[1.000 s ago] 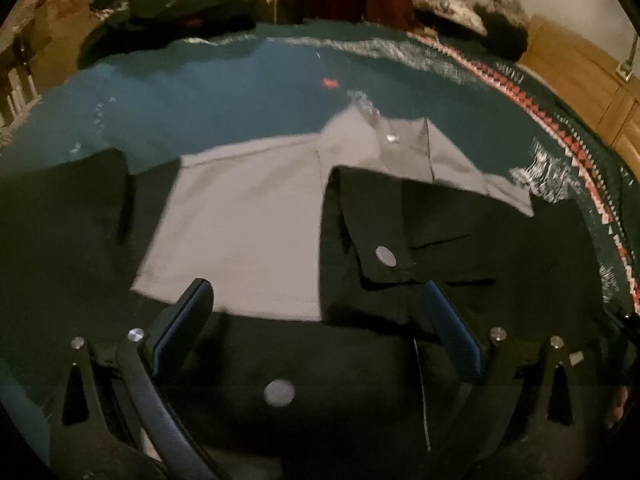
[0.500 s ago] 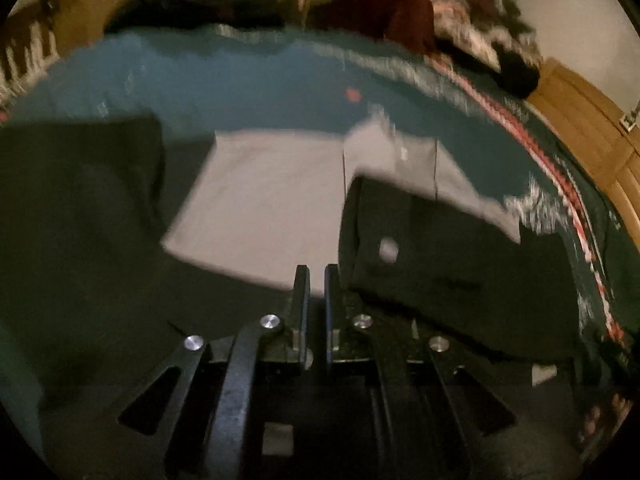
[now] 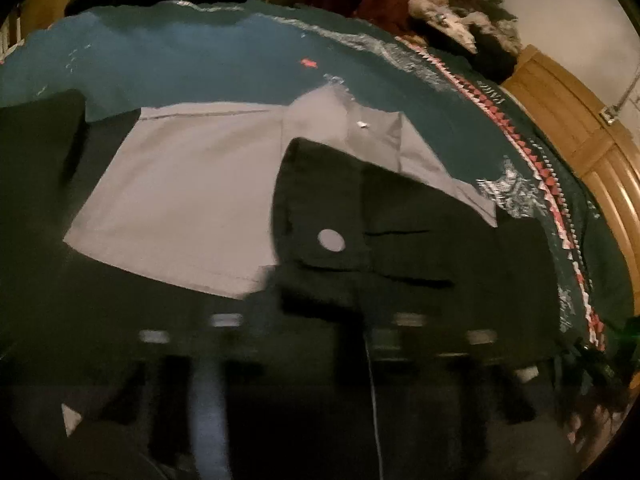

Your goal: Fold large clothes

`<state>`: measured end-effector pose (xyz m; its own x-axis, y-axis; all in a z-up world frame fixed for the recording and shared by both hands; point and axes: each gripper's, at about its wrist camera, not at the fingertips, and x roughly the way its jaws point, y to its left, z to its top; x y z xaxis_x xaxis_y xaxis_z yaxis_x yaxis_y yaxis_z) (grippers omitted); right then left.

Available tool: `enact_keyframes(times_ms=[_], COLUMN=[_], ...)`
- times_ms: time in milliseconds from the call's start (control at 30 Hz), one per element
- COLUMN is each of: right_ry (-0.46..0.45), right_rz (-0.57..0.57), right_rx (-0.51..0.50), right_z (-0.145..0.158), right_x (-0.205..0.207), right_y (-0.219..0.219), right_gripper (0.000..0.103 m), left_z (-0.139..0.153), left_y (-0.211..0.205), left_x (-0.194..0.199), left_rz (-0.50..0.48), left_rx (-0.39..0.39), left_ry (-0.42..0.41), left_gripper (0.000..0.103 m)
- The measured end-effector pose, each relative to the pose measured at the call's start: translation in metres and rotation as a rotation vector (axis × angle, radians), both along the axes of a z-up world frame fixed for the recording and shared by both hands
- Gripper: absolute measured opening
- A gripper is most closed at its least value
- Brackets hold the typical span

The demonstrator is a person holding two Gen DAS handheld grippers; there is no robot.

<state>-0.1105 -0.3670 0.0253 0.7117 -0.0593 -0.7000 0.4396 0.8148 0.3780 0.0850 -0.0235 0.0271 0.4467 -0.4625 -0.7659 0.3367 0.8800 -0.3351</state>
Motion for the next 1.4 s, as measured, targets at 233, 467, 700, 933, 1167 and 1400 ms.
enact_keyframes(times_ms=[233, 467, 700, 933, 1167, 1400], right_ry=[-0.023, -0.034, -0.061, -0.055, 0.105, 0.099], right_rz=[0.008, 0.041, 0.115, 0.336, 0.407, 0.376], right_rx=[-0.033, -0.076, -0.084, 0.058, 0.115, 0.026], right_z=[0.011, 0.027, 0.046, 0.037, -0.02, -0.004], right_x=[-0.001, 0.0, 0.031, 0.176, 0.277, 0.261], right_y=[0.004, 0.007, 0.025, 0.067, 0.096, 0.112], right_gripper=[0.055, 0.05, 0.05, 0.03, 0.026, 0.029], left_z=[0.033, -0.013, -0.004, 0.036, 0.047, 0.046], left_y=[0.012, 0.025, 0.044, 0.082, 0.171, 0.298], left_x=[-0.029, -0.028, -0.037, -0.049, -0.037, -0.025], left_rz=[0.02, 0.013, 0.048, 0.112, 0.282, 0.525], left_rx=[-0.059, 0.034, -0.011, -0.014, 0.043, 0.071], left_ry=[-0.11, -0.012, -0.035, -0.137, -0.186, -0.182], left_gripper=[0.006, 0.007, 0.018, 0.046, 0.052, 0.083])
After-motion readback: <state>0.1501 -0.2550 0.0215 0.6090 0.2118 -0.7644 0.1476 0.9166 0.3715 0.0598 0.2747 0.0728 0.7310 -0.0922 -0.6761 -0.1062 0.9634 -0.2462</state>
